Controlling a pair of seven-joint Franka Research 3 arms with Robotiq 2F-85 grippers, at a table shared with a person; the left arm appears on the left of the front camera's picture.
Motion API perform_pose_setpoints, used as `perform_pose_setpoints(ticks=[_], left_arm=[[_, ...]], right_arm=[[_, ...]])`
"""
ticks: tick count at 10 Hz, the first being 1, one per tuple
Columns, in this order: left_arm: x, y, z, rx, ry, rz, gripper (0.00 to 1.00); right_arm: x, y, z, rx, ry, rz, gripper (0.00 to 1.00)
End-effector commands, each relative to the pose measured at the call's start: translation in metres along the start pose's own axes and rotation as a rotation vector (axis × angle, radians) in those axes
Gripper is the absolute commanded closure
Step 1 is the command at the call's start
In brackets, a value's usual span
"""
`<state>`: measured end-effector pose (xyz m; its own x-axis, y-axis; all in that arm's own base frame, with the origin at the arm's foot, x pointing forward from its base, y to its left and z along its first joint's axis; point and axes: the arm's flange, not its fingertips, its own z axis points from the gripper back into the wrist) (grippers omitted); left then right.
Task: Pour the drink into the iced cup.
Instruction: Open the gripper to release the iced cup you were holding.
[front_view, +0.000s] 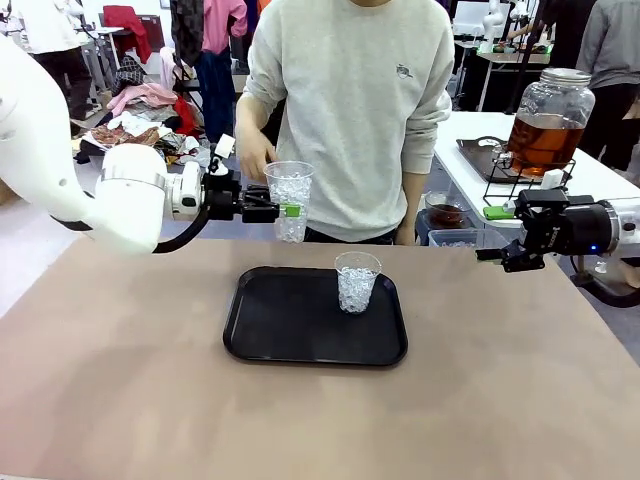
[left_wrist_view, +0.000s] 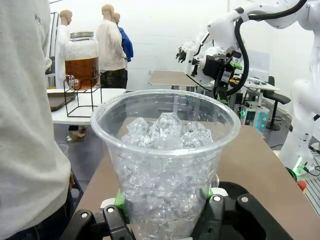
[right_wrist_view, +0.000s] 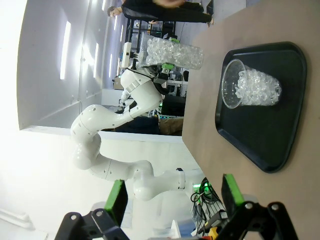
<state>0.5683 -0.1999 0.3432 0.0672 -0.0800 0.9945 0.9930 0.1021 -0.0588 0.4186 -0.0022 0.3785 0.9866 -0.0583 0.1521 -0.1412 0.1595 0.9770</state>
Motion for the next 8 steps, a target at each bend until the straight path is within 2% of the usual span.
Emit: perform_pose_setpoints(ticks=[1,8], left_arm=[[0.0041,-0.0019,-0.0005,-0.003,-0.01,-0.004,0.39],[0.0041,-0.0019,-0.0005,-0.003,-0.01,-0.004,0.39]], right_arm=[[-0.0004,0.0007,0.0004,-0.001,-0.005,0.001,0.0],[-0.0004,0.0007,0.0004,-0.001,-0.005,0.001,0.0]])
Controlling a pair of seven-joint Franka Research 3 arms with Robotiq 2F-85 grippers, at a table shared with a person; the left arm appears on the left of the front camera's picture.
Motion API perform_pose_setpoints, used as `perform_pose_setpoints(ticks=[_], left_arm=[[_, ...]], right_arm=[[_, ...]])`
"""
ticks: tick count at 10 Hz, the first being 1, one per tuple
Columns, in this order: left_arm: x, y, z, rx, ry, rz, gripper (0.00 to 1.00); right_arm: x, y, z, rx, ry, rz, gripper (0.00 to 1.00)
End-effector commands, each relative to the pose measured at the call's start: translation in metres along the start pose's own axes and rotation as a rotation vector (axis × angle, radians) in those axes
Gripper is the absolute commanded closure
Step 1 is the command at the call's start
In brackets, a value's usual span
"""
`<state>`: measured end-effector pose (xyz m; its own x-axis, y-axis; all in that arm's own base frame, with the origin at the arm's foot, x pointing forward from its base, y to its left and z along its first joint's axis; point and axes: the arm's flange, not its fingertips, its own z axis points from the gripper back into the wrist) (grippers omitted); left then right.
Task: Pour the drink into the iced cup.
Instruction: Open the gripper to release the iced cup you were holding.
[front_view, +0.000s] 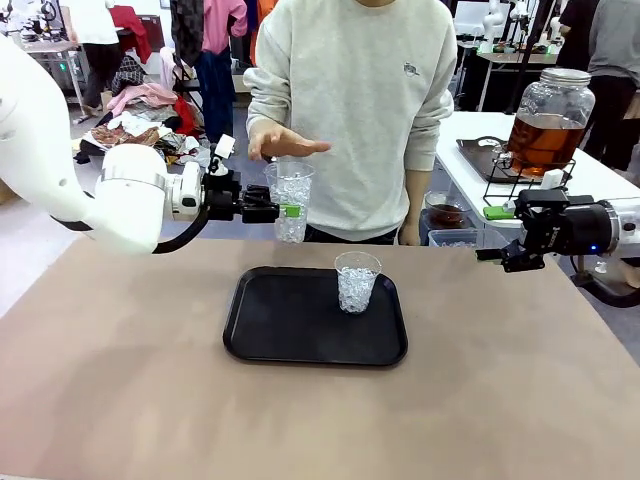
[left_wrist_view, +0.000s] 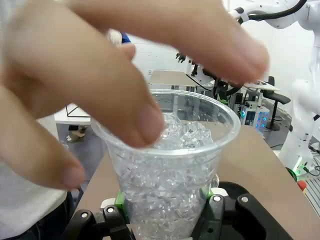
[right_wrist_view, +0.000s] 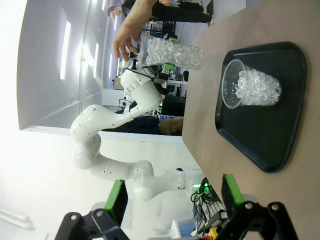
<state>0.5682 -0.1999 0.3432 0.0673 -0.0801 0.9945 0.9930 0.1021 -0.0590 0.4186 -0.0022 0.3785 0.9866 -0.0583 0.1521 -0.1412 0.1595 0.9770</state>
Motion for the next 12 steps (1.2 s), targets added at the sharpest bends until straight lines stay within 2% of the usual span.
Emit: perform_pose_setpoints(ticks=[1,12], left_arm=[[0.0041,-0.0018,-0.0005,-0.003,-0.01,-0.004,0.39],[0.0041,-0.0018,-0.0005,-0.003,-0.01,-0.004,0.39]], right_arm=[[-0.0004,0.0007,0.0004,-0.001,-0.005,0.001,0.0],[-0.0004,0.0007,0.0004,-0.001,-0.005,0.001,0.0]])
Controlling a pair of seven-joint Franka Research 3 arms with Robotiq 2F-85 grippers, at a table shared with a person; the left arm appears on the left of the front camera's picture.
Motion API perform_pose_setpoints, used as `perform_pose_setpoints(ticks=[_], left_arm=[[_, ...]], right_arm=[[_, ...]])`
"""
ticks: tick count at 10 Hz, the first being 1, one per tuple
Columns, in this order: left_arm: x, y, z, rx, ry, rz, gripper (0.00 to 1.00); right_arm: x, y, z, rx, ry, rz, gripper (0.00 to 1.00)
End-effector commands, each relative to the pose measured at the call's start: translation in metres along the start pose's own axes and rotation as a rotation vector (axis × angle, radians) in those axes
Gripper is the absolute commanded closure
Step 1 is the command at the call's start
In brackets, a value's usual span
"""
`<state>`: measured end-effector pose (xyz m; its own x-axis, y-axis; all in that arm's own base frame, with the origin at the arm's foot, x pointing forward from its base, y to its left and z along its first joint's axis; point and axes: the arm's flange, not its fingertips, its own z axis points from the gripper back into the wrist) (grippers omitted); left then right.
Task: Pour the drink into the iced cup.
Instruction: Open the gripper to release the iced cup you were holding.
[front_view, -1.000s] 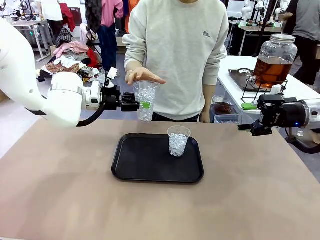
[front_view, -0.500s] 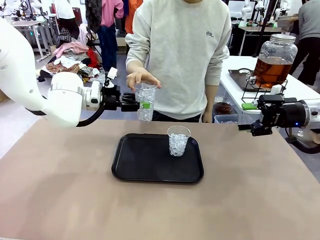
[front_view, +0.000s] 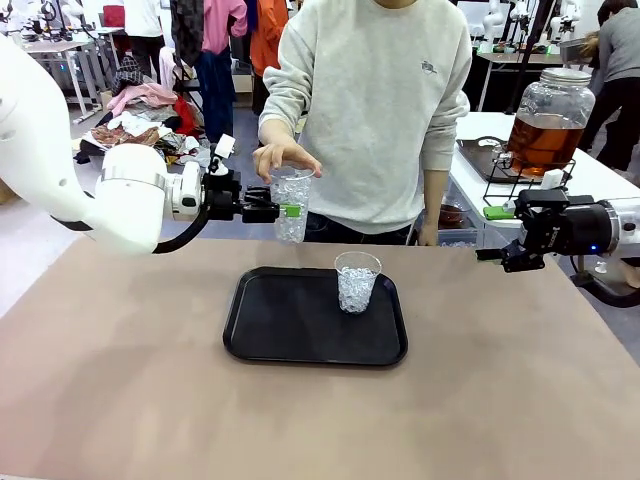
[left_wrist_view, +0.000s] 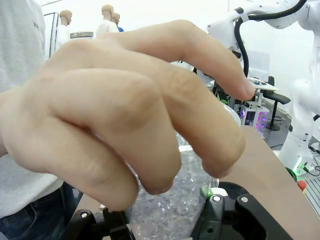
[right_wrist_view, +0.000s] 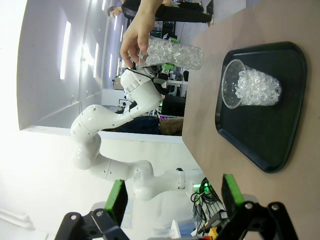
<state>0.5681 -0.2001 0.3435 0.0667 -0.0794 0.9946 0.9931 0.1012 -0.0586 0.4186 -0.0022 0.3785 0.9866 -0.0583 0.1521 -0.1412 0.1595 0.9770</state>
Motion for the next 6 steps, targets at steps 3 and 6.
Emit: perform_pose_setpoints(ticks=[3,6], left_arm=[[0.0038,-0.0017,-0.0003,-0.002,-0.009,-0.003,0.39],[0.0038,-0.0017,-0.0003,-0.002,-0.009,-0.003,0.39]], right_arm=[[-0.0004,0.0007,0.0004,-0.001,-0.005,0.001,0.0],[-0.0004,0.0007,0.0004,-0.001,-0.005,0.001,0.0]])
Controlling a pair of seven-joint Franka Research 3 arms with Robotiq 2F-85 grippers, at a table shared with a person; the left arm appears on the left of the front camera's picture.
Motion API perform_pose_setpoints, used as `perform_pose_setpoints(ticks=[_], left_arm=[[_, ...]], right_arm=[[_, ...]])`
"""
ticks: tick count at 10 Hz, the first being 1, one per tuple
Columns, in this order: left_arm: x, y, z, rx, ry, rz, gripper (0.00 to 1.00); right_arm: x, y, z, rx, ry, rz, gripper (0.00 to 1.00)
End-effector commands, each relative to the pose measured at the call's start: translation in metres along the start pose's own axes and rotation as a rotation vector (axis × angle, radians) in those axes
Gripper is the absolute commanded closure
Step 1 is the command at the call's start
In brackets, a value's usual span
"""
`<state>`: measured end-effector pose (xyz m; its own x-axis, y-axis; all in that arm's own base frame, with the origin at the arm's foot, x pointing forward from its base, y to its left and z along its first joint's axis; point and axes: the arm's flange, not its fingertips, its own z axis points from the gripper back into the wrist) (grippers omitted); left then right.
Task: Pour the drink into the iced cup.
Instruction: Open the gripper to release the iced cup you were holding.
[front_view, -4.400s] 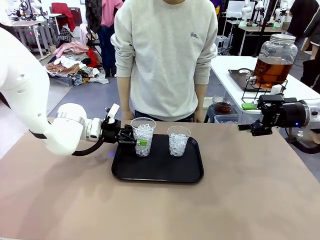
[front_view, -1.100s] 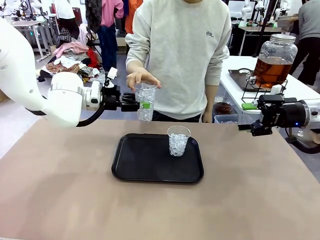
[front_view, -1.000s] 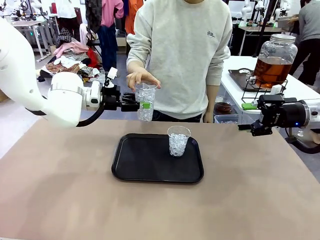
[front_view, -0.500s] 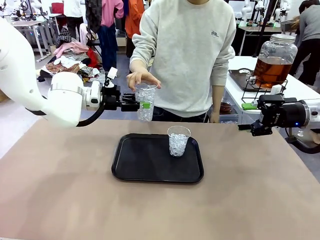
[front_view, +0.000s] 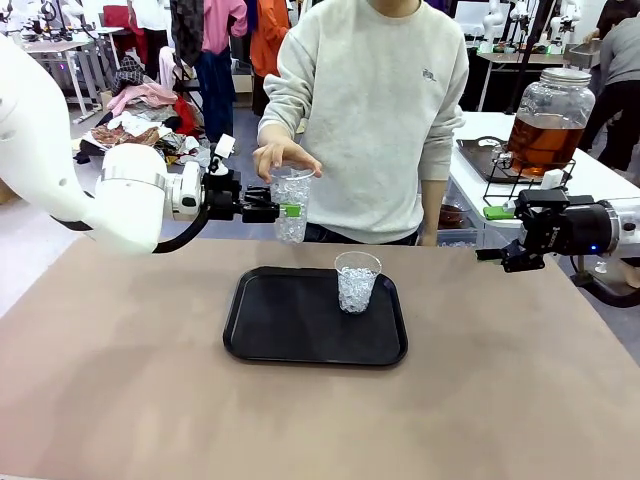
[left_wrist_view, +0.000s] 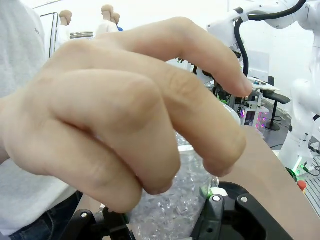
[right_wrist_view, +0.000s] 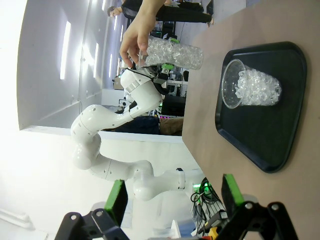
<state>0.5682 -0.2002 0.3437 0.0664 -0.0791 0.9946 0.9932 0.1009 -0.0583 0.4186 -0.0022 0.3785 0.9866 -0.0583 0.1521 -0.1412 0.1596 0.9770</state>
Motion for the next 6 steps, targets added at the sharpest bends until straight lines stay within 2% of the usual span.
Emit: perform_pose_setpoints(ticks=[1,6], left_arm=[[0.0036,-0.0017,-0.0003,-0.002,-0.009,-0.003,0.39],[0.0036,-0.0017,-0.0003,-0.002,-0.009,-0.003,0.39]], right_arm=[[-0.0004,0.0007,0.0004,-0.001,-0.005,0.001,0.0],[-0.0004,0.0007,0.0004,-0.001,-0.005,0.001,0.0]])
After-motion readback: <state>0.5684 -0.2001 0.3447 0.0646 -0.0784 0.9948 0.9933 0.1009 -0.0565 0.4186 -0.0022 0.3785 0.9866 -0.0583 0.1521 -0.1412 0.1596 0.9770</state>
